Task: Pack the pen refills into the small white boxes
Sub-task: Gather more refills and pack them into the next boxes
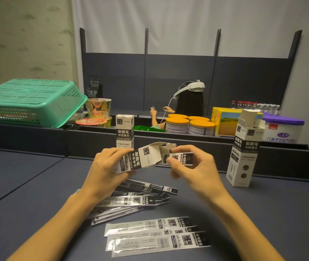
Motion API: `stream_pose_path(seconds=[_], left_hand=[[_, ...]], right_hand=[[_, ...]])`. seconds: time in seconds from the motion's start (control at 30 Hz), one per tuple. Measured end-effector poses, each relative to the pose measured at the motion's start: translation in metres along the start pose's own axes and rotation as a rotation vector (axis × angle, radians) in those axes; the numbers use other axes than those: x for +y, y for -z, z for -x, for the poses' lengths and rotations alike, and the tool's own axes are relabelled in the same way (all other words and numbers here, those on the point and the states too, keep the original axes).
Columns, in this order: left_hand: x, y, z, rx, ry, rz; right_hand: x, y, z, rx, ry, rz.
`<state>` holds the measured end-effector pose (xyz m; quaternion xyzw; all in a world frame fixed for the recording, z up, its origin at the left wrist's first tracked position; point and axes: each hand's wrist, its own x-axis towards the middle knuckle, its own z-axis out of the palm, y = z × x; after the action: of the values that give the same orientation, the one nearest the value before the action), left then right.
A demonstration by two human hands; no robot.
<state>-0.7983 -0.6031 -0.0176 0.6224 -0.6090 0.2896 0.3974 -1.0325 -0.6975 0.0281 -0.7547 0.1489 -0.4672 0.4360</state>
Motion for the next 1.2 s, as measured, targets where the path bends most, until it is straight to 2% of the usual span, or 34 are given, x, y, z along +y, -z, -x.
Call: stream_pose_path(seconds=[0.1,0.3,0.53,0.73,0.9,1.2], left_hand=[[0.002,0.001,0.0,0.003,-0.016,0.011],[0.001,0.001,0.001,-0.007,-0.029,0.015],[0.003,-0.001,0.0,-0.052,-0.062,0.022],[0.001,0.001,0.0,0.001,-0.002,0.003],[0.003,0.001,-0.001,-0.003,-0.019,0.026],[0.003,0.0,-0.001,-0.041,-0.064,0.054]], right_hand=[[0.001,-0.001,-0.001,-0.014,-0.011,0.018],[-0.003,0.005,-0.003,0.048,-0.072,-0.095],[0.001,-0.01,0.004,-0.125,-0.093,-0.028],[0.0,0.0,-0.003,0.041,0.014,-0.063],[0.003,-0.002,-0.001,0.09,0.055,-0.055],[0.007,-0.016,0.006,0.042,0.025,0.017]])
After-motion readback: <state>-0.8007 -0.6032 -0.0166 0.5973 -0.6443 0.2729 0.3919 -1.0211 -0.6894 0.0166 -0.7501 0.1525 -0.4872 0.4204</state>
